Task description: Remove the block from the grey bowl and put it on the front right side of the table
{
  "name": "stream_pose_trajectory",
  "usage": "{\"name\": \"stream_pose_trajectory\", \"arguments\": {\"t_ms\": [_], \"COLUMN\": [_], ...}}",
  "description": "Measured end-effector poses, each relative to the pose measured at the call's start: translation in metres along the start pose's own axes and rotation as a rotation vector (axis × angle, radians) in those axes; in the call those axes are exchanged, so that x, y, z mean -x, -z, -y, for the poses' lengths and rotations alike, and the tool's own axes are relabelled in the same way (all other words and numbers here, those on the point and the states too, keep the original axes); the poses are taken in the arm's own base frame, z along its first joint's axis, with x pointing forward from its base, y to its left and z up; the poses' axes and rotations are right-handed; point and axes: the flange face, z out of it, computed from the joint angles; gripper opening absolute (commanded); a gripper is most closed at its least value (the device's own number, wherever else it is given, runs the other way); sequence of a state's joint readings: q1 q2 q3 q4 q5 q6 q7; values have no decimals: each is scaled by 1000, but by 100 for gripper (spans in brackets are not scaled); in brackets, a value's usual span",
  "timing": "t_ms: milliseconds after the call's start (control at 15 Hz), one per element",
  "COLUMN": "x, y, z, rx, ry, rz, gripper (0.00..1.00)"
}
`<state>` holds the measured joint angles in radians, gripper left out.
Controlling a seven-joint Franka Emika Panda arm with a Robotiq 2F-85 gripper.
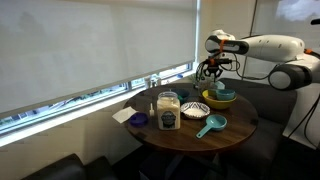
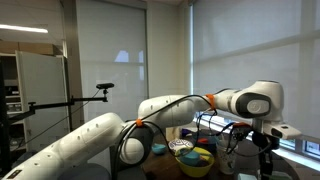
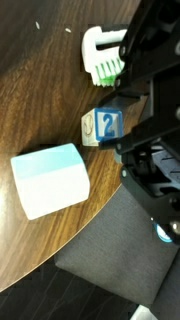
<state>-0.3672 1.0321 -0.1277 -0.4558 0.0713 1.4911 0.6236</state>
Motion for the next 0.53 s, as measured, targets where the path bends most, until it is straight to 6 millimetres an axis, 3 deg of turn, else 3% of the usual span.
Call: {"name": "stream_pose_trajectory", "arguments": {"t_ms": [133, 200, 333, 533], "x": [5, 6, 7, 6], "y": [1, 2, 2, 2], "z": [6, 8, 8, 6], "rx": [18, 27, 43, 57], "ry": [-25, -38, -58, -76], "rz": [-17, -25, -36, -40], "gripper": [9, 59, 66, 87]}}
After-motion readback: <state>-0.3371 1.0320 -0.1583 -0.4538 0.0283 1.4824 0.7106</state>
